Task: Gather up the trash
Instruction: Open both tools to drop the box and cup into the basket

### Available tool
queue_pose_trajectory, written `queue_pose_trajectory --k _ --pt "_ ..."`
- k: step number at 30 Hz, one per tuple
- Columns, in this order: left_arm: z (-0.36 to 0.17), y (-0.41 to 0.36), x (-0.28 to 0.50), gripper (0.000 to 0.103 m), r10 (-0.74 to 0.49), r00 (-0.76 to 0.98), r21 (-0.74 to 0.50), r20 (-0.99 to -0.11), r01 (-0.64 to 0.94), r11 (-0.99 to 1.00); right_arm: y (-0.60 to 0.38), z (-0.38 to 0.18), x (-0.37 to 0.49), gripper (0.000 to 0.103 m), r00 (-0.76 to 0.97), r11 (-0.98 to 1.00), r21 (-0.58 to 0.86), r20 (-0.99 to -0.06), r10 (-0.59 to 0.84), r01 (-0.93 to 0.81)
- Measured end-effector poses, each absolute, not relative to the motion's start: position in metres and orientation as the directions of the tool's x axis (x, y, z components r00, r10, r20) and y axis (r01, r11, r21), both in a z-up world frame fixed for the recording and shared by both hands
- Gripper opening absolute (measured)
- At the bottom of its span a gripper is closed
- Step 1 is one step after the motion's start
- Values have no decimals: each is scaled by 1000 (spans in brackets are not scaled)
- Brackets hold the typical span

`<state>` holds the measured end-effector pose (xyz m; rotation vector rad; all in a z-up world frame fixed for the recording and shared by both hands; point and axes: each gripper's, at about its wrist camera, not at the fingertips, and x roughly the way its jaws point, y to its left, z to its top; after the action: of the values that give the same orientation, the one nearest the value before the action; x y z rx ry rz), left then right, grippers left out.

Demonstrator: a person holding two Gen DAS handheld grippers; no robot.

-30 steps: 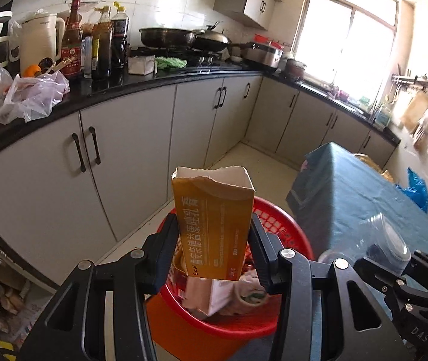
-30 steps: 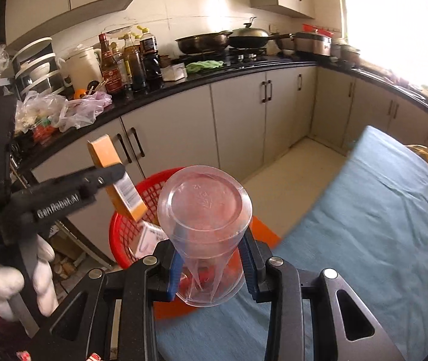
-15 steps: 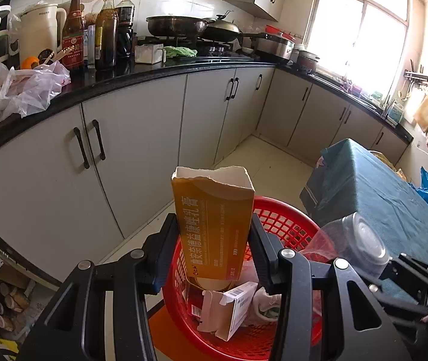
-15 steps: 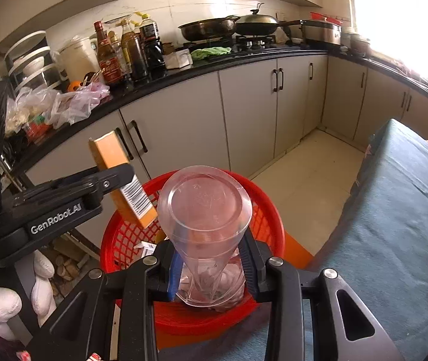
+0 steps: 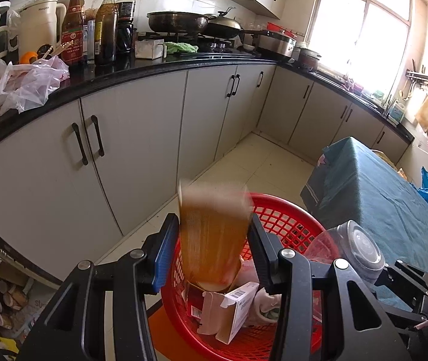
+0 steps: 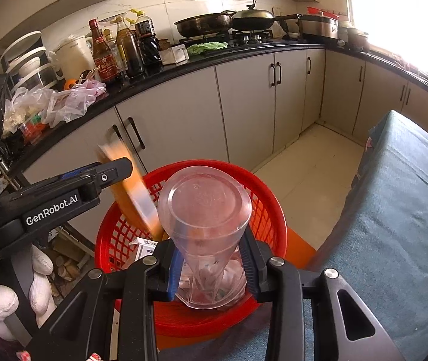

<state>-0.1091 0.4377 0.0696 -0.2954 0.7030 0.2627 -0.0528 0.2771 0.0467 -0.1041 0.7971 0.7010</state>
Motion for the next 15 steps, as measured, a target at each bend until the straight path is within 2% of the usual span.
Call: queue_pose_trajectory --k 1,3,6,15 --pt "70 438 -109 47 135 735 -179 -665 -332 926 276 47 -54 42 487 770 173 -685 542 -615" --pt "71 437 -110 58 132 738 -184 -662 -330 926 275 48 -56 49 487 766 175 -680 548 -618" --pt "74 436 -113 64 138 744 -184 -654 -333 925 271 51 -62 51 499 767 164 -672 548 -621" --pt "84 426 -130 69 162 750 -160 -641 -337 928 243 64 -80 53 527 782 175 -650 548 -598"
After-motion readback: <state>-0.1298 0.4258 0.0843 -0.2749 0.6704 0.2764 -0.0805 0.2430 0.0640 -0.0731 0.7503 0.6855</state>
